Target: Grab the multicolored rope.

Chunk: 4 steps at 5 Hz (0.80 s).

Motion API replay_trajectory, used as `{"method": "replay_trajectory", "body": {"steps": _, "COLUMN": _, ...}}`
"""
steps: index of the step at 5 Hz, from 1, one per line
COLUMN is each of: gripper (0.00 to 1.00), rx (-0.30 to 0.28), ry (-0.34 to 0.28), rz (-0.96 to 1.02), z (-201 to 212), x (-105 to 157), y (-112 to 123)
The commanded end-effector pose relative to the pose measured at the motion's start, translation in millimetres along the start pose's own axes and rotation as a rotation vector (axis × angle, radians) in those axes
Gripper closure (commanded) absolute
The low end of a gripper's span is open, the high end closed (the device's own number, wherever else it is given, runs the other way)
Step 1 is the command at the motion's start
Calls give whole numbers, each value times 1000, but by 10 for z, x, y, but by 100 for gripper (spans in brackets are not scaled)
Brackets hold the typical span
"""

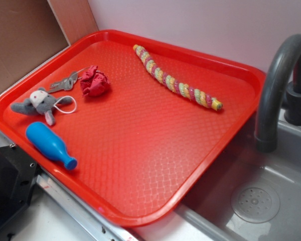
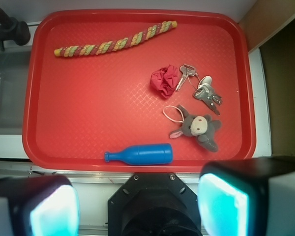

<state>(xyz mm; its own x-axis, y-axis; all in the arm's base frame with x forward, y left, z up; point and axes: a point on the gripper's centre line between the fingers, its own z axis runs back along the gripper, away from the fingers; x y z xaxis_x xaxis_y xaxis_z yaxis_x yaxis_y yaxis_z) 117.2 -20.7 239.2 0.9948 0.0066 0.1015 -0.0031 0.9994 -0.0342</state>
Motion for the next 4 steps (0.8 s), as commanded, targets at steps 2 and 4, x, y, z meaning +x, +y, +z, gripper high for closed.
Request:
{"method": "replay_trajectory", "body": {"steps": 2, "gripper": 0, "rx": 75, "ry": -3, "rz": 244, "z": -26, "x": 152, "y": 5}}
{"method": "replay_trajectory", "body": {"steps": 4, "gripper": 0, "rx": 117, "ry": -7, "rz": 740, "z": -299, "x": 521, "y": -73}}
